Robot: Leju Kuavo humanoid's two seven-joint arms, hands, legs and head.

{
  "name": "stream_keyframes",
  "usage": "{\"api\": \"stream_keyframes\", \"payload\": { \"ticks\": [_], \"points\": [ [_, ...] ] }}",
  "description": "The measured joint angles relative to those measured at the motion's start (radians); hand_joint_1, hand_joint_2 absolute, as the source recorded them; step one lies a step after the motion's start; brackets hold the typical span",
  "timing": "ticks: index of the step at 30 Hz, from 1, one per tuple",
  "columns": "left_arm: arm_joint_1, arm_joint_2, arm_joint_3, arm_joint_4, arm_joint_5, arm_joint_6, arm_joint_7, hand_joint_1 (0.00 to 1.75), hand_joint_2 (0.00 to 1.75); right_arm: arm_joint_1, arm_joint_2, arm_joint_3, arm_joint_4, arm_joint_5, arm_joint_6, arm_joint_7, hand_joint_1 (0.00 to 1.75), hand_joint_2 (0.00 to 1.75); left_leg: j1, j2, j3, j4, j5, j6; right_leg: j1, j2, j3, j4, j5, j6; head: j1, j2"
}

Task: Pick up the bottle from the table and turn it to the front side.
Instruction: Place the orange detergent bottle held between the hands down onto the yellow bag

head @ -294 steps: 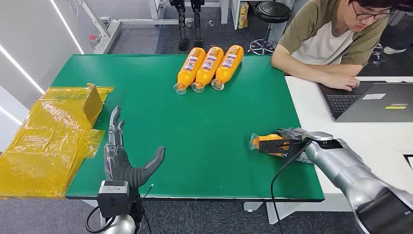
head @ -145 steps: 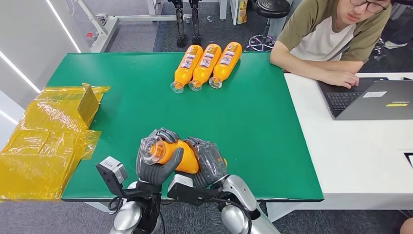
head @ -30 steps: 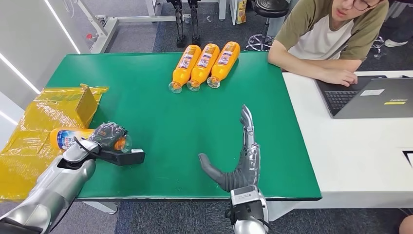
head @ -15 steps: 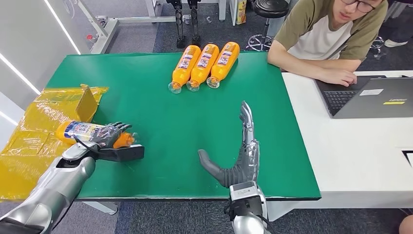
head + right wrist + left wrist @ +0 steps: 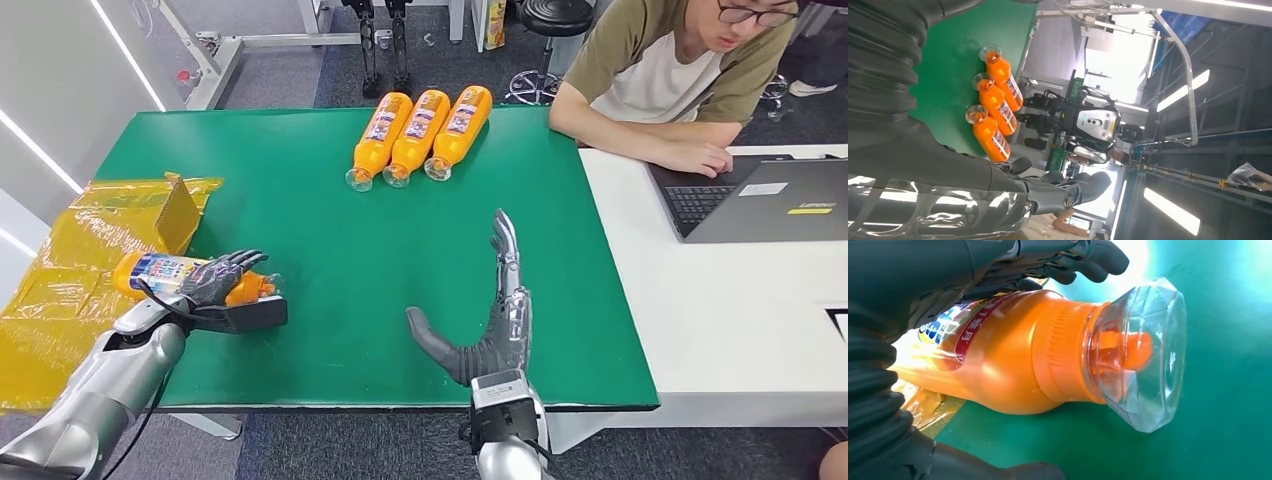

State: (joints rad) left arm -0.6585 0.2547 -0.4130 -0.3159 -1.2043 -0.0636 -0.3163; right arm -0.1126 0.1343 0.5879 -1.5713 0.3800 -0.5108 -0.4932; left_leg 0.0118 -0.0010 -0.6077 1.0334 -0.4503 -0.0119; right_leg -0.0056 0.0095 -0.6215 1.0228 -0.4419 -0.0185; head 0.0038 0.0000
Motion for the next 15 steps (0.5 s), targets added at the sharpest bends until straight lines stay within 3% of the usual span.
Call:
{"api": "stream_keyframes", "payload": {
  "ticks": [12,15],
  "points": [
    [0.003,0.007,0.013,-0.011,0.021,0.062,-0.09,0.0,1.75,0.011,-0.006,0.0,0.0,0.002,-0.002,0.0,0.0,1.75,0.0,0.001,0.0,0.0,0.0,0.0,0.0,0.001,-0.001,0.0,0.0,0.0,0.0,0.0],
    [0.004,0.008,0.017,-0.04,0.059,0.125,-0.147,0.0,1.75,0.017,-0.009,0.0,-0.003,0.009,-0.003,-0.001,0.0,1.75,0.0,0.001,0.0,0.0,0.0,0.0,0.0,0.001,-0.001,0.0,0.0,0.0,0.0,0.0]
  ]
}}
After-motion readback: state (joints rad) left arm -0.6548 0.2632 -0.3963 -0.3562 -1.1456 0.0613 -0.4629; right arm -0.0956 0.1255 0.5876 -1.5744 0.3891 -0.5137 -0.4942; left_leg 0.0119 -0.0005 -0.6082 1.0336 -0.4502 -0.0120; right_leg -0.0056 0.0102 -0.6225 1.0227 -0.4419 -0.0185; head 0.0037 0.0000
